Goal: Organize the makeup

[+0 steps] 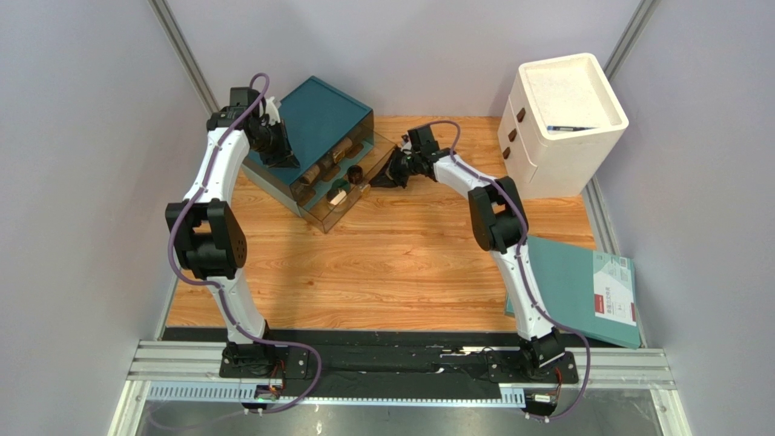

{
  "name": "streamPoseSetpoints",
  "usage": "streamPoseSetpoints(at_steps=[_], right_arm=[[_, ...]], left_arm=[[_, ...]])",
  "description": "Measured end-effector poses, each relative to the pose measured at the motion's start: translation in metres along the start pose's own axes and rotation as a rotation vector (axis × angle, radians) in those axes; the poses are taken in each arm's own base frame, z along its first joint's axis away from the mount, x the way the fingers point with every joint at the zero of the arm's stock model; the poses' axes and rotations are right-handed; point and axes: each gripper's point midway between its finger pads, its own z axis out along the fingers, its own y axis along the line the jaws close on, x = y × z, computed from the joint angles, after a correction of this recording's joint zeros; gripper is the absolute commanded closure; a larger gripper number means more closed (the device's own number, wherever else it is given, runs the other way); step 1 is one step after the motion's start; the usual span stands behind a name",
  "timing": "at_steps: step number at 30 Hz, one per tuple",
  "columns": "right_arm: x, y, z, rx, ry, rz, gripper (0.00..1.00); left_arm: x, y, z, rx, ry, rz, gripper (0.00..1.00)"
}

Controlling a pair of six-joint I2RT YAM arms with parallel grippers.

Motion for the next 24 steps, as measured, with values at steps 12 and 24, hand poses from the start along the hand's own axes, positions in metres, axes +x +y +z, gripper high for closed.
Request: streamPoseSetpoints(at_steps=[12,24], right_arm=[[-0.023,0.044,0.068,-0.224,-0.063,0.094,1.00],[-0.027,0.049,0.077,-0.278,-0.101,0.177,1.00]], left_arm=[[0.001,0.001,-0.001,-0.003,0.007,-0.003,1.00],[0.002,0.001,-0.003,-0.010,0.013,-0.003,1.00]])
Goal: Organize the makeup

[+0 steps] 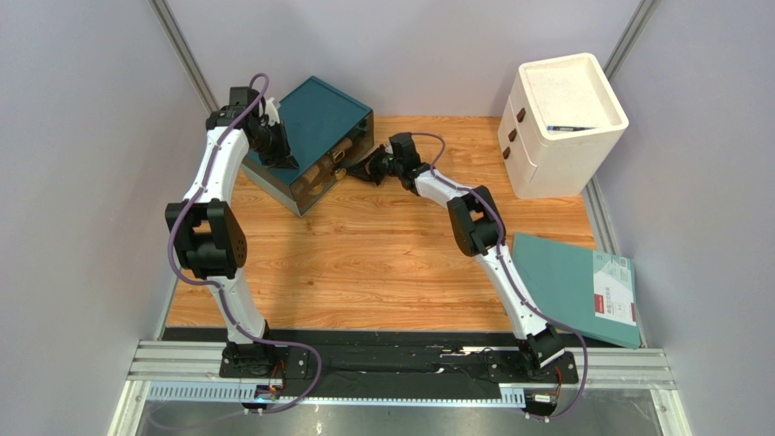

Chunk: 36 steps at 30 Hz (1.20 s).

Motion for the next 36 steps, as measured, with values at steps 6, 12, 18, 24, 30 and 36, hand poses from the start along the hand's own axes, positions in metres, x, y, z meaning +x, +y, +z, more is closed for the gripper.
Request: streamPoseSetpoints(at_steps=[6,12,18,24,30,36], right_arm=[[0.003,-0.013,-0.038,0.101,-0.018,-0.033,0.96],[-0.019,0.056,-0.116,0.142,-0.124,-0.276,0.82],[-0.022,0.154,-0.212,0.141,-0.285,-0.625,0.54],[-0.008,0.150,-0.241,0.243,-0.305,-0.753,0.35],[-0.014,0.106,-0.251,0.390,-0.277,-0.764,0.20],[-0.029,0.109,-0.274,0.429,-0.327,-0.797,0.00]], left_arm=[[0.001,0.002,-0.004,-0.026,0.021,-0.010,1.00],[0.000,0.001,-0.004,-0.024,0.020,-0.022,0.94],[-0.002,-0.009,-0.007,0.033,-0.046,-0.002,0.54],[0.001,-0.044,-0.047,0.141,-0.173,0.078,0.34],[-0.010,-0.083,-0.082,0.244,-0.289,0.172,0.00],[-0.005,-0.110,-0.086,0.301,-0.296,0.214,0.00]])
